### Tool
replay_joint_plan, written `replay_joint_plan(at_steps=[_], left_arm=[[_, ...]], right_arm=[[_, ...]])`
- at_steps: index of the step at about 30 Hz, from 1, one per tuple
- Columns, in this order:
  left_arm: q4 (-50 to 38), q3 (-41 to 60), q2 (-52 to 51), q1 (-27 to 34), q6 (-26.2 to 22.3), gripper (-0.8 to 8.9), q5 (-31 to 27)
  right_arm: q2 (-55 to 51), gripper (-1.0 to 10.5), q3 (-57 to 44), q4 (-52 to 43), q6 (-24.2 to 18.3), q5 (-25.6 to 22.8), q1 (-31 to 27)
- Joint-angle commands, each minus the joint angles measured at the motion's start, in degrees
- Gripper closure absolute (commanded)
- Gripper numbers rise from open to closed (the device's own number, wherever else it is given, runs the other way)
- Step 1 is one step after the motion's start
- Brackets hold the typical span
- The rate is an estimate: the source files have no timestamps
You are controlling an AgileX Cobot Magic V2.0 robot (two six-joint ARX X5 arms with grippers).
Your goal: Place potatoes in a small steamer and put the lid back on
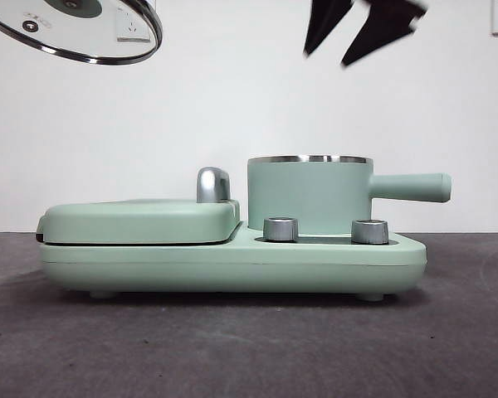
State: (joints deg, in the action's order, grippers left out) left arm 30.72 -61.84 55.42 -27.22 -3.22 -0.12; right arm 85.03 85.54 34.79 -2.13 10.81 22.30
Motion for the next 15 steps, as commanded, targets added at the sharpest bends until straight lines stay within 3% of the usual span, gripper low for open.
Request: replay_joint_plan(at_steps=[1, 4, 7, 15], left_arm=[[-1.6, -0.9, 0.9, -0.1, 1.0, 8.04, -0.1], [-2.1, -0.9, 2.3, -0.2, 1.0, 8.04, 0.3], [-3.3, -0.9, 4.2, -0.3, 1.0, 8.04, 2.5], [-10.6, -0.9, 12.2, -3.0, 1.0, 8.04, 3.6]], right_arm=[[-6.7, 6.3, -10.7, -3.5, 1.5, -0.3, -1.0], [-18.6, 6.3, -24.8, -7.0, 2.1, -0.4, -2.6], [-26.0, 6.3, -32.0, -7.0, 2.1, -0.4, -4.0], [-38.8, 6.3, -38.4, 0.4, 3.1, -0.4, -7.3]])
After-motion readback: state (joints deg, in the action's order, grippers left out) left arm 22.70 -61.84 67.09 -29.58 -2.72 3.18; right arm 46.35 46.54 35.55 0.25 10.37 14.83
